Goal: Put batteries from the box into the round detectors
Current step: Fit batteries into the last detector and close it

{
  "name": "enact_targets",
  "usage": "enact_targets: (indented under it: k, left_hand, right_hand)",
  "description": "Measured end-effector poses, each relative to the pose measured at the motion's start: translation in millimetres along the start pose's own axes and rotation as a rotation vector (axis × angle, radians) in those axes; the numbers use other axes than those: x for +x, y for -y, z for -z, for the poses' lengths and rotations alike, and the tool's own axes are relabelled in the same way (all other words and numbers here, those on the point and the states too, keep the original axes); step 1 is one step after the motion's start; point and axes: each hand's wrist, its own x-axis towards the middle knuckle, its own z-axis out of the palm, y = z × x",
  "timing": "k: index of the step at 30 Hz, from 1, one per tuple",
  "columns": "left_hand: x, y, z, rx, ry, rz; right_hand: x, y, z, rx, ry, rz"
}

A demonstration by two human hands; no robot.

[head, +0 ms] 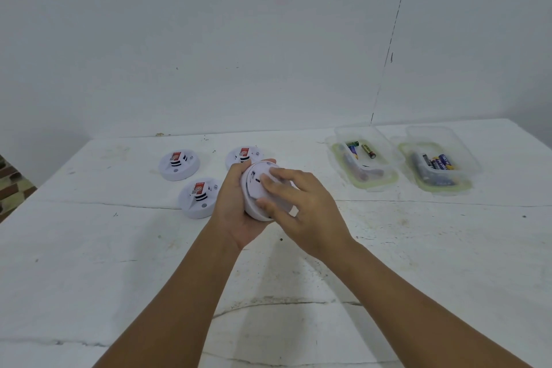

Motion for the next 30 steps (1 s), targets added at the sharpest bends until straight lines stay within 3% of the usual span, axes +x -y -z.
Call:
enact_targets:
  k: [16, 25, 30]
  left_hand:
    - [-5, -4, 0, 0.006, 0.051, 0.040]
    - [-3, -8, 7, 0.051, 0.056, 0.030]
    - [-2, -11, 5, 0.111, 0.012, 0.016]
  right_hand:
    - [14, 8, 9, 0.283, 0.099, -0.190]
    - [19, 0, 18, 0.219, 0.271, -0.113]
    - [22, 6, 21, 0.194, 0.186, -0.159]
